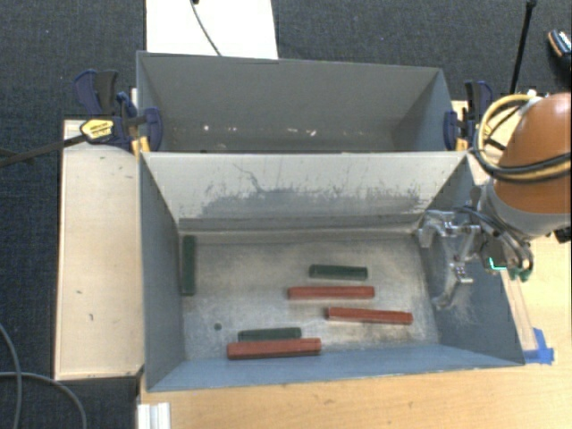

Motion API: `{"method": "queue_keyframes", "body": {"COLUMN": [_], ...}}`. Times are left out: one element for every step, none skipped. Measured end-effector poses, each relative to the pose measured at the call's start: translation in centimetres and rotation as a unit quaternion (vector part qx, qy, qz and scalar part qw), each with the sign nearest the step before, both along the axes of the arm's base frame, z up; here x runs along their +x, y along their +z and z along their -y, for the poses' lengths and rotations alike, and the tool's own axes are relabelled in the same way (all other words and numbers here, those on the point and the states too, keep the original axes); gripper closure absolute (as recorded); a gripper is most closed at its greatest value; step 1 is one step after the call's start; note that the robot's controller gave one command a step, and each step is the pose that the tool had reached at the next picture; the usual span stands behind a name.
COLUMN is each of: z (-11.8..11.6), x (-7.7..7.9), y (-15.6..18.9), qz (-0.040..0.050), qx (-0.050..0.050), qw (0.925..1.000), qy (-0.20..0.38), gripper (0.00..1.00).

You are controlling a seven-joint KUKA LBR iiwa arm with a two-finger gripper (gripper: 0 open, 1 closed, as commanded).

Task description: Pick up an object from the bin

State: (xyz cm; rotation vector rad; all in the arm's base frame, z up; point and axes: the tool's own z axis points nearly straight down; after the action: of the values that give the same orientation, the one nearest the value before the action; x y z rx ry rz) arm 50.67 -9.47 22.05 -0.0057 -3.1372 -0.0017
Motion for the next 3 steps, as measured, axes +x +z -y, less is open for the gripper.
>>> {"method": "queue_keyframes", "body": {"z": [-1.59,-1.54,-1.54], "x": [-0.97,-0.78,-0.78], "y": [-13.52,-13.21,-13.21], "qz": [0.0001,0.0033,0.0034], "qx": [0.001,0.0,0.0], "qw": [0.9932,0.993,0.9928], "qy": [0.116,0.118,0.12], "gripper": [0.0,1.0,0.0]}}
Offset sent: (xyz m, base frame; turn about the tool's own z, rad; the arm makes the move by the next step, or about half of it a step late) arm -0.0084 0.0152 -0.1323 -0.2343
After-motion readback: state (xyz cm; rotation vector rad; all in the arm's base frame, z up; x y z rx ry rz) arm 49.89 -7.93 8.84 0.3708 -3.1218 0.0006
